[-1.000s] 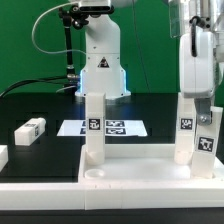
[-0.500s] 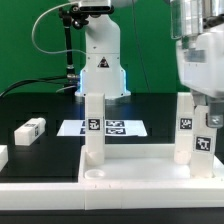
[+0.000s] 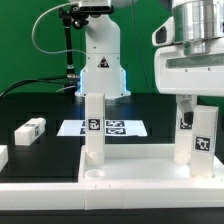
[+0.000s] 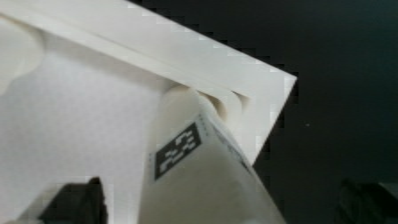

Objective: Assemble desk

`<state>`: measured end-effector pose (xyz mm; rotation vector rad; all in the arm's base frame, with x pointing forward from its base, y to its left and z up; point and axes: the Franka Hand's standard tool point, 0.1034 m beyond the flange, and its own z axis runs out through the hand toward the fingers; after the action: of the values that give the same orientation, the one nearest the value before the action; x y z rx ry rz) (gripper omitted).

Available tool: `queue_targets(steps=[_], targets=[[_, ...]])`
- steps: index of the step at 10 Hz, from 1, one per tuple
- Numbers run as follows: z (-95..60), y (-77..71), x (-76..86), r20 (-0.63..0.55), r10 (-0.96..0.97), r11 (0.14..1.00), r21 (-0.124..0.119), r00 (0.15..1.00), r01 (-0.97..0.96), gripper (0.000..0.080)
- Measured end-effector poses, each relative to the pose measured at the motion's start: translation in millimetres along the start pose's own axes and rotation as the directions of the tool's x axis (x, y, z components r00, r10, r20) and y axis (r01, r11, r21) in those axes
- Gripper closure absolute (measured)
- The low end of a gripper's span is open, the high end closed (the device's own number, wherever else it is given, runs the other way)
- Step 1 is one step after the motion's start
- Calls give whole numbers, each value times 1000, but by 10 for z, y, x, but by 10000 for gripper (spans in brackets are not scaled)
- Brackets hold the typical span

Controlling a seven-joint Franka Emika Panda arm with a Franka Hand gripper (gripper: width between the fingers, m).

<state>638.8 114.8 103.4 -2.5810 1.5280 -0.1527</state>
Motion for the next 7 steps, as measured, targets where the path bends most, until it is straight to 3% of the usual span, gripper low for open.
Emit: queue_targets(steps=[1, 2, 4, 5, 6, 7], targets=[[-20, 29, 32, 22, -204, 978, -44, 979, 205, 150], [-67, -20, 119, 48, -413, 908, -54, 909, 415, 150], [-54, -61, 138, 53, -403, 913, -52, 914, 405, 170], [-54, -58, 144, 53, -402, 913, -52, 914, 404, 299], [-53, -57, 145, 52, -387, 919, -53, 920, 390, 299], [-53, -51, 150, 48, -308, 949, -59, 950, 310, 481]])
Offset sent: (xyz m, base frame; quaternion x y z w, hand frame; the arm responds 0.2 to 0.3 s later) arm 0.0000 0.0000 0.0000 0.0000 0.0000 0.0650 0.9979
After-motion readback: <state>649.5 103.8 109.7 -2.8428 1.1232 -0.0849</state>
